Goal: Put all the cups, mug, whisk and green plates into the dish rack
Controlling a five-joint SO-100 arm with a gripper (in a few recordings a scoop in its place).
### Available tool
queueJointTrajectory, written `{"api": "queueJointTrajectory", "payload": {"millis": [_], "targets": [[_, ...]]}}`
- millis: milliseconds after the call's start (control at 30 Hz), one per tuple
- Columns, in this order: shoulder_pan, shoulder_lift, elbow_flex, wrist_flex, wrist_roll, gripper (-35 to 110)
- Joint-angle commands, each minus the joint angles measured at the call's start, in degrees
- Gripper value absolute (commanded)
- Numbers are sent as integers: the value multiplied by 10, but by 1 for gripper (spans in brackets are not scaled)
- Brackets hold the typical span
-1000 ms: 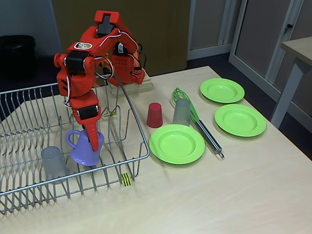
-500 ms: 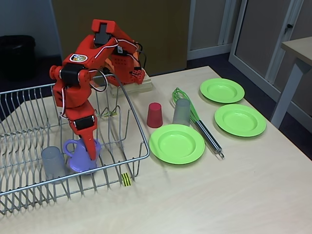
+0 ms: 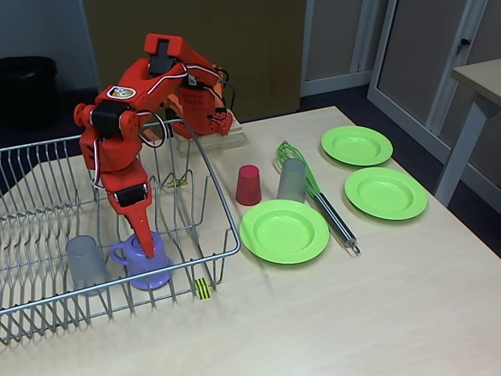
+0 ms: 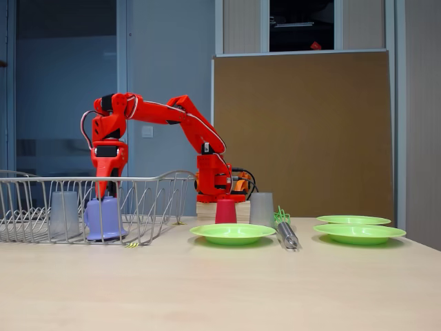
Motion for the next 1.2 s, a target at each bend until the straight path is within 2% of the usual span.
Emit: {"api": "queueJointTrajectory", "payload": {"millis": [0,600,767,933,1167], "targets": [[12,12,-17,10,-4,43],[-7,110,8,42,-2,41],[-33,185,54,50,5,39],[-90,299,134,62,59,36],[-184,430,249,90,186,35]]}}
